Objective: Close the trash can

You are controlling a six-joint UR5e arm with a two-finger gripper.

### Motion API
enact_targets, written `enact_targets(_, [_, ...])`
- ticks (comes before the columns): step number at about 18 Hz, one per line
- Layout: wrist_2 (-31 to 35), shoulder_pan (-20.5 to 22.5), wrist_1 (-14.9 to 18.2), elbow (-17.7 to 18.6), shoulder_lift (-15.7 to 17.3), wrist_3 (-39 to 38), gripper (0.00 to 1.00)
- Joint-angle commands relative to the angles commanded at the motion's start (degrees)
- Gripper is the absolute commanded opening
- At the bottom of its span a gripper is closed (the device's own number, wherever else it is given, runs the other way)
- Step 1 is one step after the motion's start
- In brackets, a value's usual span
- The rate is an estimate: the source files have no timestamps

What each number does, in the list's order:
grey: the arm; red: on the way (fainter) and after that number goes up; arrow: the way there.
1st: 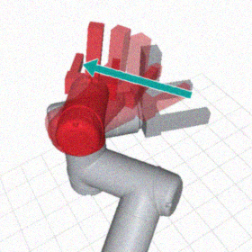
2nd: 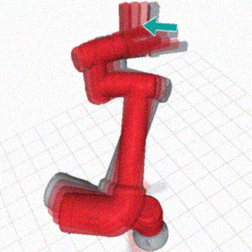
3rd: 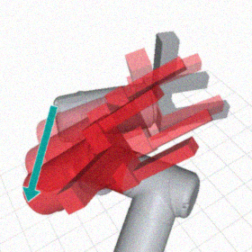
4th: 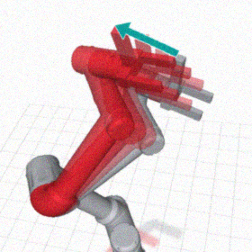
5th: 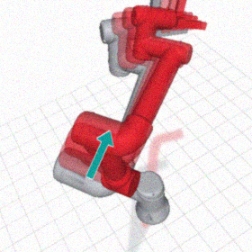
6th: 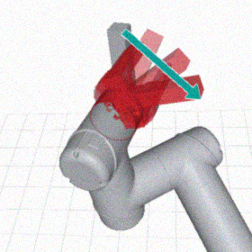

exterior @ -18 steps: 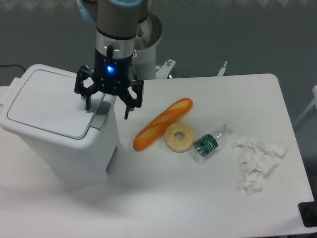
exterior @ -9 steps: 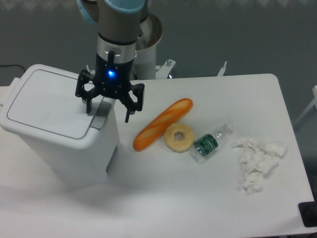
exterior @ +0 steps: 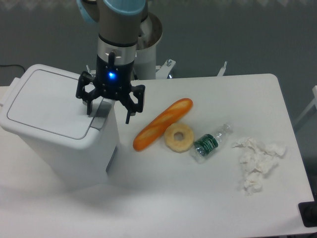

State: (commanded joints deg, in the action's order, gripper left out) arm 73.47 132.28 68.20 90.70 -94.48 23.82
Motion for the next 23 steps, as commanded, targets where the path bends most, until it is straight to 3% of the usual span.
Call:
enact_targets(5, [0.0, 0.0, 0.1, -0.9, 0.0, -0.2, 1.00])
enact_targets(11, [0.1, 0.5, 0.2, -4.5, 0.3, -3.1, 1.00])
enact_targets(16, [5.6, 9.1, 0.1, -4.0, -2.2, 5.6, 1.00])
enact_targets(21, [6.9, 19.5, -0.2, -4.2, -8.9, 21.4, 1.00])
enact_targets(23, [7.0, 23.2, -2.2, -4.5, -11.9, 26.3, 1.00])
